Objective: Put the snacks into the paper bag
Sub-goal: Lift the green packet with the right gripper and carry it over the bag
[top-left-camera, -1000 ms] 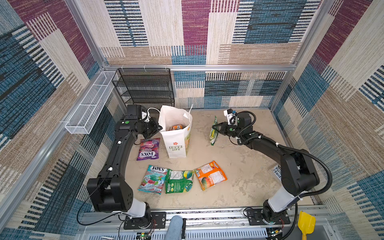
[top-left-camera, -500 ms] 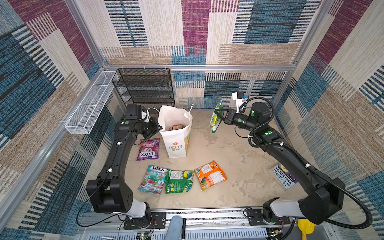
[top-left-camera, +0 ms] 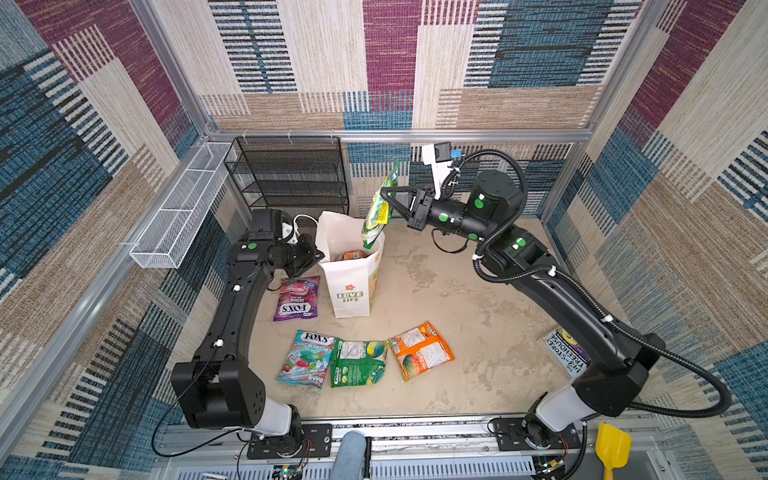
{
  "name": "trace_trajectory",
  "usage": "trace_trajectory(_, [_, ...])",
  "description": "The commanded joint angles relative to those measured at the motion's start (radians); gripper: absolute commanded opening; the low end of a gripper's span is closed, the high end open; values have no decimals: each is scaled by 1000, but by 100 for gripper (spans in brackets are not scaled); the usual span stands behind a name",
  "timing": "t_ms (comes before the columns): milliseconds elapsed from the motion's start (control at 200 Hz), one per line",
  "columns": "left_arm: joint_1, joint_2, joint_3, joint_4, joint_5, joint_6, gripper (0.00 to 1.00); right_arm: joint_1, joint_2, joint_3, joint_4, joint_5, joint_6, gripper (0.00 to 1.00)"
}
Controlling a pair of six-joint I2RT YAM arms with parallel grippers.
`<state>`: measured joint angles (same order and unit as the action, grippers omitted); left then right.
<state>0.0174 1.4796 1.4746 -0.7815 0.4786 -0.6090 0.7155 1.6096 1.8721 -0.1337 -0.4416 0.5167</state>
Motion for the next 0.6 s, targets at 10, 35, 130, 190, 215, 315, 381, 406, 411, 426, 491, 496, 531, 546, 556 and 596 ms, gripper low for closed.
trace_trajectory(10, [-1,-5,-1,51,35,-4,3,17,92,107,-40,-12,-26,0])
trace_trajectory(35, [0,-4,-1,51,34,-3,3,19,114,131,-50,-15,-29,0])
trace_trajectory(130, [0,-4,-2,50,35,-4,3,22,201,209,-94,-27,-30,0])
trace_trajectory(190, [0,-4,-1,51,37,-4,3,22,248,245,-121,-30,-31,0])
trace_trajectory(215, [-1,-4,-2,50,36,-5,3,22,267,257,-129,-31,-30,0])
trace_trajectory(315, [0,-5,-3,51,38,-5,3,22,326,283,-145,-35,-34,0])
trace_trajectory(381, [-1,-5,-2,51,38,-6,3,22,357,289,-145,-34,-34,0])
trace_trajectory(406, [-1,-4,-2,51,38,-5,3,22,369,296,-151,-35,-36,0])
trace_trajectory(411, [-1,-4,-2,52,38,-6,3,22,372,298,-152,-35,-35,0])
trace_trajectory(426, [-1,-4,-2,50,39,-6,3,22,381,304,-154,-37,-37,0])
trace_trajectory(491, [-1,-5,-2,51,39,-5,3,22,414,331,-181,-32,-45,0])
trace_trajectory(496, [-1,-4,-2,52,40,-5,3,22,417,332,-183,-31,-45,0])
trace_trajectory(531, [-1,-5,-3,51,39,-6,3,22,434,344,-198,-26,-49,0])
trace_trajectory(546, [-1,-4,-2,51,39,-5,3,22,439,349,-204,-26,-49,0])
trace_trajectory(556, [-1,-5,-3,51,39,-5,3,22,443,353,-207,-25,-50,0])
trace_trajectory(596, [-1,-4,-2,52,40,-5,3,22,461,369,-223,-22,-55,0])
